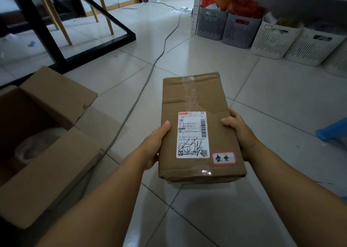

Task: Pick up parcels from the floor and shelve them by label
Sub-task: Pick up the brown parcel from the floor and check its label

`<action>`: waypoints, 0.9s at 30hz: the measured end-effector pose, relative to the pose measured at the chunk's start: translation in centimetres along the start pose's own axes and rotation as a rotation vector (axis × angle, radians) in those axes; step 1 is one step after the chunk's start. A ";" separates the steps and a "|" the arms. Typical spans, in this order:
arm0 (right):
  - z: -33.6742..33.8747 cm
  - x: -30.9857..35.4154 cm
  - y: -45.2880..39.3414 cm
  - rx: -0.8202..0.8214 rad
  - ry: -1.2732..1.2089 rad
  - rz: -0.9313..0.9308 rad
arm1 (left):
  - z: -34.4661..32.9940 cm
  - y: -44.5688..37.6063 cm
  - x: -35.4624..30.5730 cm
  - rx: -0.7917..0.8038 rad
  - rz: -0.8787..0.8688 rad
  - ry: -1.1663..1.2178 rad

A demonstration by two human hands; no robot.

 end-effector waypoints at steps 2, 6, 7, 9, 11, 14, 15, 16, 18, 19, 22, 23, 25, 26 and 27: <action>-0.2 0.3 0.0 0.037 -0.045 0.003 | 0.1 0.4 0.1 0.061 0.020 0.010; -0.4 0.7 0.1 0.056 -0.083 0.013 | -0.4 0.7 0.2 0.176 -0.010 0.043; -0.3 0.8 0.1 0.060 -0.067 0.016 | -0.4 0.5 0.1 0.185 -0.030 0.051; -0.3 1.0 0.2 0.072 -0.024 0.013 | -0.4 0.5 0.1 0.173 -0.067 0.060; -0.3 1.2 0.3 0.087 0.009 0.009 | -0.3 0.3 0.1 0.136 -0.098 0.065; -0.5 1.7 0.5 0.105 0.282 0.091 | 0.0 0.2 -0.5 0.078 -0.184 0.097; -0.6 2.0 0.4 0.094 0.458 0.158 | 0.2 0.2 -0.8 0.072 -0.211 0.112; -0.6 2.3 0.4 0.063 0.660 0.250 | 0.3 0.2 -1.0 0.070 -0.229 0.127; -1.2 3.1 0.4 0.012 1.028 0.433 | 0.3 0.0 -1.3 0.073 -0.252 0.164; -2.0 3.5 0.6 0.014 1.155 0.513 | 0.3 0.0 -1.5 0.076 -0.266 0.180; -4.6 4.1 1.0 0.128 1.337 0.662 | 0.1 0.2 -2.1 0.090 -0.302 0.196; -5.4 4.1 1.1 0.179 1.357 0.683 | 0.0 0.2 -2.3 0.094 -0.312 0.193; -6.6 4.0 1.4 0.266 1.379 0.705 | -0.1 0.2 -2.5 0.099 -0.327 0.201; -7.1 3.8 1.6 0.299 1.396 0.712 | 0.0 0.2 -2.6 0.100 -0.334 0.210; -7.5 3.7 1.8 0.327 1.421 0.719 | 0.0 0.2 -2.7 0.101 -0.338 0.214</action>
Point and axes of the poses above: each hand's wrist, its own y-axis away from the middle knuckle, its own z-axis out of the back of the hand, x = y × z, the point moved 5 cm from there along -y, towards the middle knuckle, and after that the axes turned 15 degrees about z, right-handed, at the moved point
